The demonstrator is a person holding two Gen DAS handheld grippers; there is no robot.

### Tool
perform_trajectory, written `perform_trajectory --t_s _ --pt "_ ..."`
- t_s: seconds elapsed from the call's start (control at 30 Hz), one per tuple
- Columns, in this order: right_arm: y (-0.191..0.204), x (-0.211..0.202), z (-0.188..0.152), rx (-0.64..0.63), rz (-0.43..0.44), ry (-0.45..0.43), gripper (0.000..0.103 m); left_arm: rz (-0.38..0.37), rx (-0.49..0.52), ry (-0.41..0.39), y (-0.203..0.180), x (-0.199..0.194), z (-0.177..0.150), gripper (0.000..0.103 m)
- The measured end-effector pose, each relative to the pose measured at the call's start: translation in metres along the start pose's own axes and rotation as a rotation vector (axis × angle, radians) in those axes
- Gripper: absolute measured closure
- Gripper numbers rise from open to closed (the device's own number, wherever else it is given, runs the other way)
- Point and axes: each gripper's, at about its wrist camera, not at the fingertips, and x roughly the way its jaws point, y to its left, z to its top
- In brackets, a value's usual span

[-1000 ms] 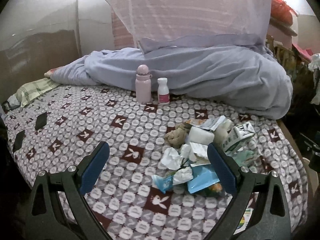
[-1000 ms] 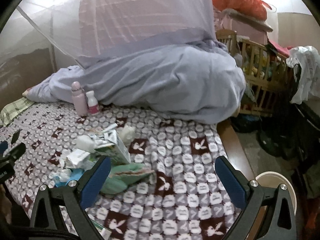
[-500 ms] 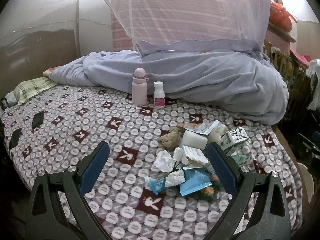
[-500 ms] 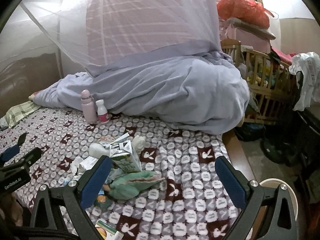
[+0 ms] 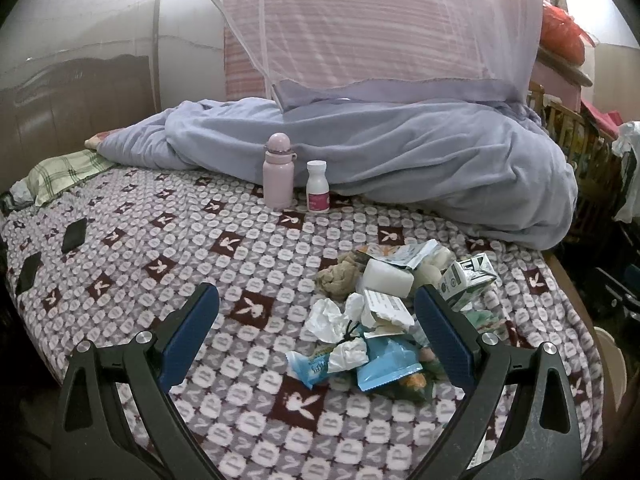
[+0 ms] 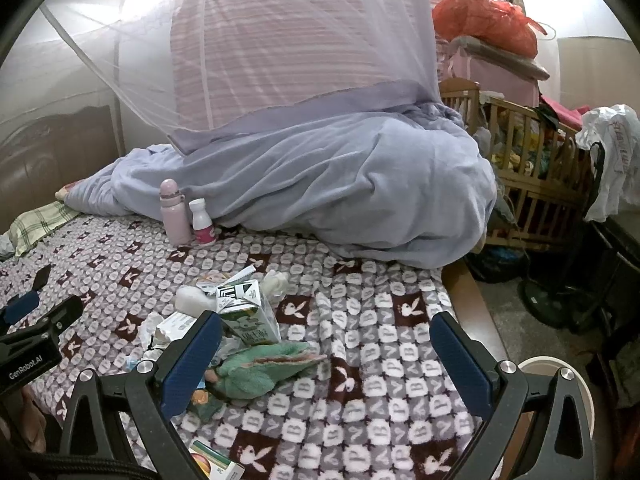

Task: Collect trash
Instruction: 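Move both tools toward the trash pile on the blanket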

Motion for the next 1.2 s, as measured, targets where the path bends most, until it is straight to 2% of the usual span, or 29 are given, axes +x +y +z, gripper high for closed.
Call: perform_trajectory --t_s 1.2 --pt "0.004 0.010 -0.009 -0.020 -0.009 0.047 0.000 0.007 0.004 0.025 0.010 0.005 -0.007 0.005"
